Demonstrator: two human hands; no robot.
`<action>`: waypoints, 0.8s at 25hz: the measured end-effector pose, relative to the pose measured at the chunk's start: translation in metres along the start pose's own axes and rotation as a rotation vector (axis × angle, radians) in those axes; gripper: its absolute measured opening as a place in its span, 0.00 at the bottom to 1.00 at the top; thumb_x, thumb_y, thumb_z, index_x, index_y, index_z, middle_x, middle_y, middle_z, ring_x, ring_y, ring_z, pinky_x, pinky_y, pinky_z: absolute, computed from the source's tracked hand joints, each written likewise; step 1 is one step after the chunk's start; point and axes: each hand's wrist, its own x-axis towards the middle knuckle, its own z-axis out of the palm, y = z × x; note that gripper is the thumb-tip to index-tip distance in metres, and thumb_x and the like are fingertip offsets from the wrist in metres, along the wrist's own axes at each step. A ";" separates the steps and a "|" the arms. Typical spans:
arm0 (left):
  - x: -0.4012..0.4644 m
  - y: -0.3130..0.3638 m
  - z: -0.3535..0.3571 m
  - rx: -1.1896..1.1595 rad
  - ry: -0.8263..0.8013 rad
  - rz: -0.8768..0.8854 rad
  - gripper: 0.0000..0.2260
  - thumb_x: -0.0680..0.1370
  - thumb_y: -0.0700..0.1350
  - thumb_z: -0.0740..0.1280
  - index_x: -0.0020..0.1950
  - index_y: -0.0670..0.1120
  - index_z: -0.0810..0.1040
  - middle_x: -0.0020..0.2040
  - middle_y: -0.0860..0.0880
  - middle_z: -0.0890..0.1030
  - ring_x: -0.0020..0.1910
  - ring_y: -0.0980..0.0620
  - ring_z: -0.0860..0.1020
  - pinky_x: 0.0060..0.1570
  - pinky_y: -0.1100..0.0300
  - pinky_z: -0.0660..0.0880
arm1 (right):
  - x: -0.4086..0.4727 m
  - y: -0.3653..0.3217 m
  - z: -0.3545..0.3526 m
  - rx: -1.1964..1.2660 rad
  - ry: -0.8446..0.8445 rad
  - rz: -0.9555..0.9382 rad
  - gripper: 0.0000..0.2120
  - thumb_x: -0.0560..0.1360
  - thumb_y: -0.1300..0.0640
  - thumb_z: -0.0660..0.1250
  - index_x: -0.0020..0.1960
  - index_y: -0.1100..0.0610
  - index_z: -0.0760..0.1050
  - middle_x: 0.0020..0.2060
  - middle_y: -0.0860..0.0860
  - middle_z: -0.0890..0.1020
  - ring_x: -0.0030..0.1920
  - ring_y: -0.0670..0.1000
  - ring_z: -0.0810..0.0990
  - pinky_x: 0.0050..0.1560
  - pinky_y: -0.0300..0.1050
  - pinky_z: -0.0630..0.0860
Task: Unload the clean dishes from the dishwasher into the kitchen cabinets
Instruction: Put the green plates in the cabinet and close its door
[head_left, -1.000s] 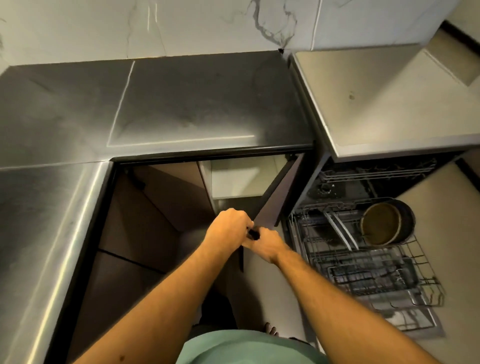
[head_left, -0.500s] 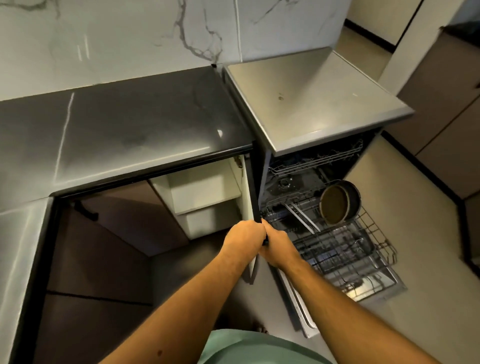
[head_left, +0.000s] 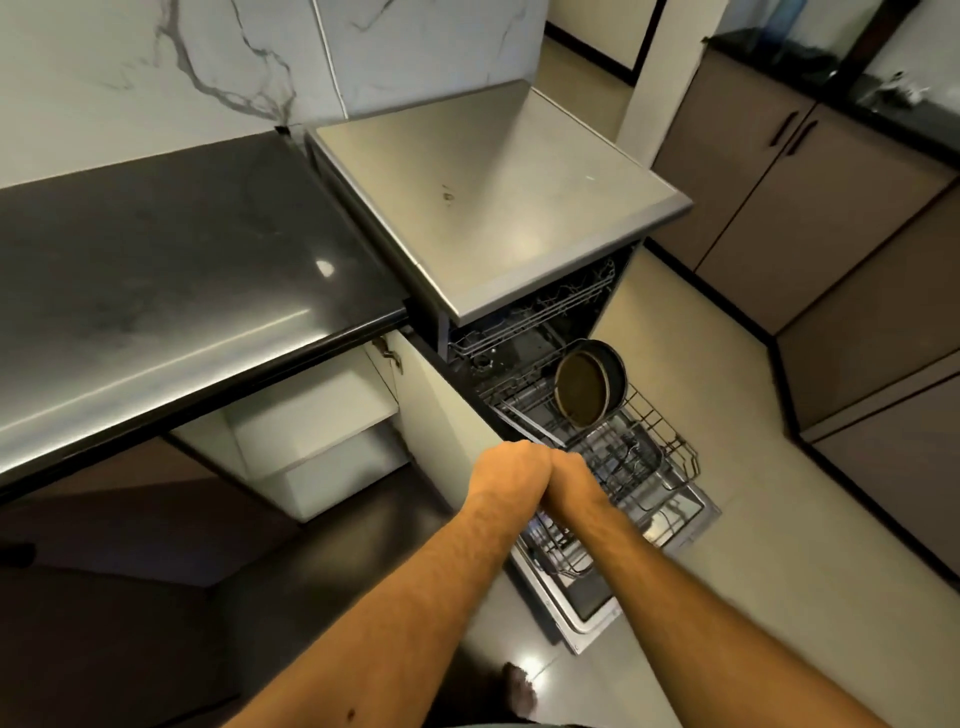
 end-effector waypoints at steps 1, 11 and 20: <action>0.003 0.001 -0.001 0.010 0.006 -0.005 0.10 0.77 0.40 0.69 0.57 0.43 0.79 0.58 0.45 0.81 0.56 0.44 0.81 0.53 0.52 0.77 | 0.002 -0.001 -0.005 -0.040 -0.050 0.053 0.10 0.80 0.62 0.63 0.57 0.62 0.79 0.55 0.56 0.83 0.48 0.49 0.81 0.48 0.37 0.75; 0.032 0.044 -0.027 0.014 0.094 -0.259 0.08 0.79 0.38 0.64 0.55 0.43 0.80 0.55 0.45 0.81 0.55 0.44 0.80 0.49 0.51 0.76 | -0.001 0.053 -0.005 0.245 -0.015 -0.225 0.12 0.77 0.49 0.60 0.50 0.54 0.79 0.42 0.50 0.83 0.40 0.51 0.82 0.38 0.49 0.81; 0.091 0.153 -0.040 -0.174 0.133 -0.352 0.08 0.78 0.41 0.63 0.54 0.45 0.79 0.52 0.45 0.81 0.50 0.45 0.80 0.47 0.50 0.79 | 0.038 0.188 -0.100 0.202 0.121 -0.207 0.23 0.76 0.57 0.66 0.71 0.51 0.71 0.59 0.56 0.81 0.56 0.58 0.80 0.57 0.50 0.79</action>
